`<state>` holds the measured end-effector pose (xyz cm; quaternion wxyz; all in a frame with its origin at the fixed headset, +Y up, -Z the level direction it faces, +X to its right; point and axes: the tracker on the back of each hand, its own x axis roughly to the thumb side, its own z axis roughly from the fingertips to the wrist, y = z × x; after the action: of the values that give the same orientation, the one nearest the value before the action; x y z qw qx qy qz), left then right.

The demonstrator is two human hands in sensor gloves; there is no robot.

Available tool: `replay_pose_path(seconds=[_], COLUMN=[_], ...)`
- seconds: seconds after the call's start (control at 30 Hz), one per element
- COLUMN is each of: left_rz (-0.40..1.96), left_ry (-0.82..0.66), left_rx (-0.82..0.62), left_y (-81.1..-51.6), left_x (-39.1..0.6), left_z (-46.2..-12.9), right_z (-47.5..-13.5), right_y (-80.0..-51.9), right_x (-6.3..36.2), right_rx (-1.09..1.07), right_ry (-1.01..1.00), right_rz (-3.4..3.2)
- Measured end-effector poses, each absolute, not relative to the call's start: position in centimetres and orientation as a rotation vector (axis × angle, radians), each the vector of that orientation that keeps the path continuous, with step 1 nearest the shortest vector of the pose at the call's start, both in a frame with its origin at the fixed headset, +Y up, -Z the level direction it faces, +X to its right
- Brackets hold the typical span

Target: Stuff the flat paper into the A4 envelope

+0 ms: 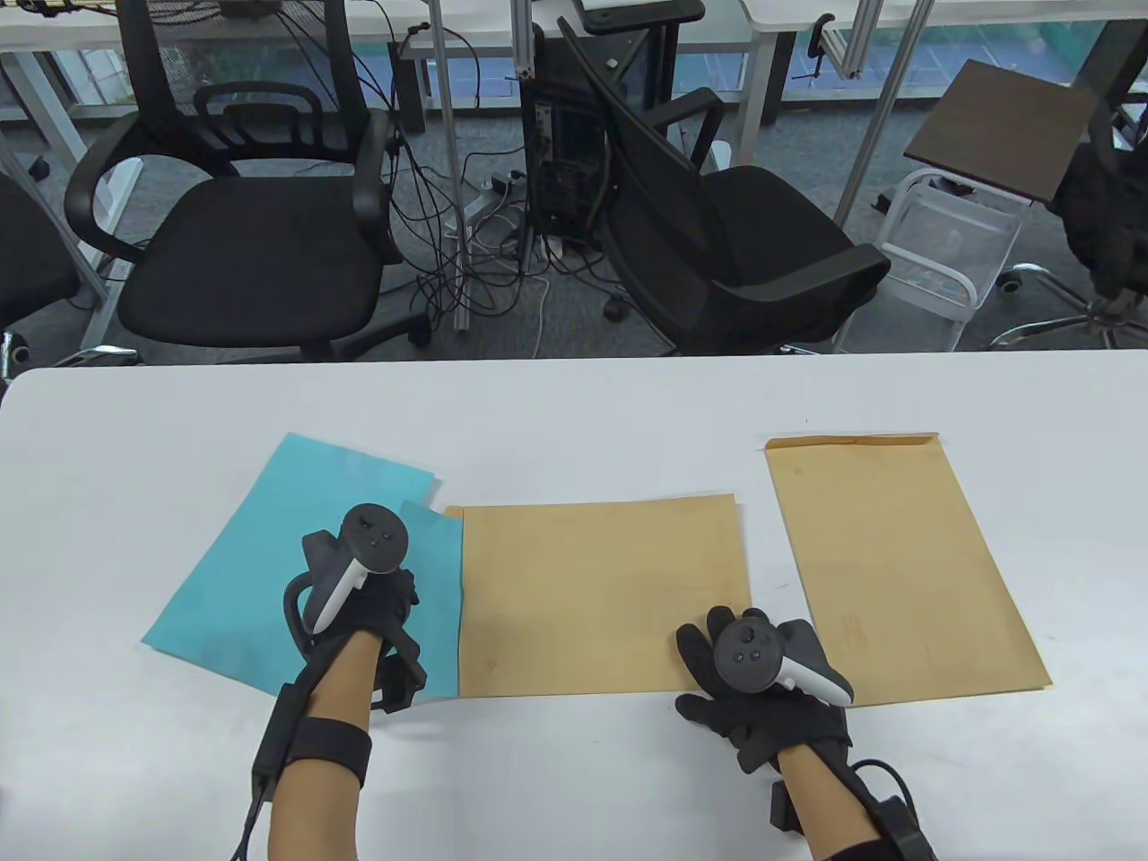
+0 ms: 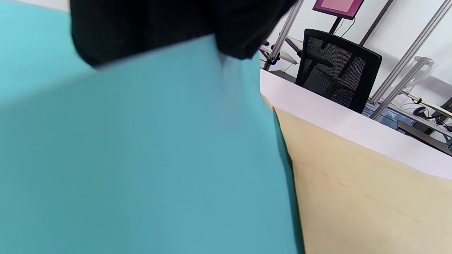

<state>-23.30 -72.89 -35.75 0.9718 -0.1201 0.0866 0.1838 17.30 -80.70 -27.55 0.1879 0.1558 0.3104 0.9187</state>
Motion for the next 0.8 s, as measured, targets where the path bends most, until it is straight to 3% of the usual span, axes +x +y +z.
replay_pose_path(seconds=[0.33,0.8], left_rz=[0.458,0.399], left_ry=[0.194,0.161], left_rx=[-0.316,-0.355], left_y=[-74.4,-74.9], left_x=[-22.7,-21.0], left_z=[-36.4,-37.1], right_z=[-27.6,-27.7], right_y=[-80.7,-80.8], right_x=[17.4,17.5], right_rx=[0.444,0.452], right_ry=[0.872,0.876], right_rz=[2.573,2.557])
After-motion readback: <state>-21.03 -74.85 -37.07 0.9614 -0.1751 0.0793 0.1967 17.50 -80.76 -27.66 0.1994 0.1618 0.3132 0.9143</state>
